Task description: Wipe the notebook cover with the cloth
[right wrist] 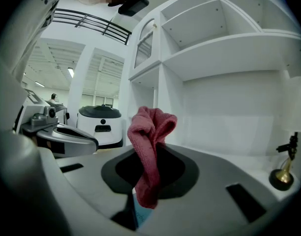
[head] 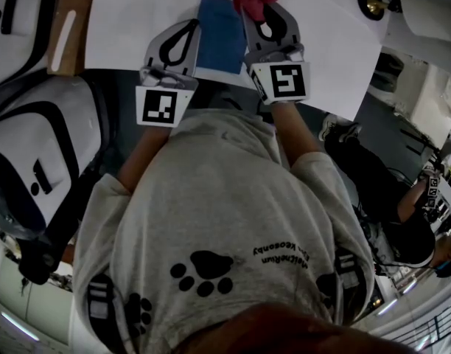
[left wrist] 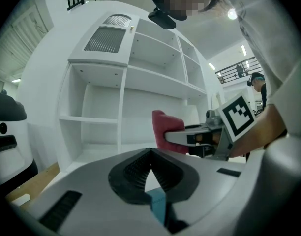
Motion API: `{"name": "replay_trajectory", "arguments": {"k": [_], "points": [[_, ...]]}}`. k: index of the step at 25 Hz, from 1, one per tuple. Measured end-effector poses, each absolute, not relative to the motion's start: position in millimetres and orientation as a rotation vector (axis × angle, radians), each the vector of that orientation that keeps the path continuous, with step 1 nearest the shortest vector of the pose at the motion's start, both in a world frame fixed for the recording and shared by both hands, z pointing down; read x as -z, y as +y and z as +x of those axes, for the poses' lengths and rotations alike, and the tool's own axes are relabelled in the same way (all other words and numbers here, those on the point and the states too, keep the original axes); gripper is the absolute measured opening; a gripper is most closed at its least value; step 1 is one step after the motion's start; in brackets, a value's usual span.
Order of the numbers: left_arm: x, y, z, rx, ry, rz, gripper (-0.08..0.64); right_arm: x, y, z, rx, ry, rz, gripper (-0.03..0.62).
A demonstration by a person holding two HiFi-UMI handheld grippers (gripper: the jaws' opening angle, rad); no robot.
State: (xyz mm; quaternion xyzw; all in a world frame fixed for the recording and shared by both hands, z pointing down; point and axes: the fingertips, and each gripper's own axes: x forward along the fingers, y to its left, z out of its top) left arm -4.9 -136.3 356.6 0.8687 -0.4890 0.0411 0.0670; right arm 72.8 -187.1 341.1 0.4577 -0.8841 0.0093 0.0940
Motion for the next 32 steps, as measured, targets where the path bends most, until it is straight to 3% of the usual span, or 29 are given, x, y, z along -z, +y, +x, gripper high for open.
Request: {"name": "replay_trajectory", "arguments": {"k": [32], "points": [[-493,-92,-23,-0.460,-1.322,2.468,0.012,-474,-197,31,-0.162,-2.339,0.724,0.063]]}}
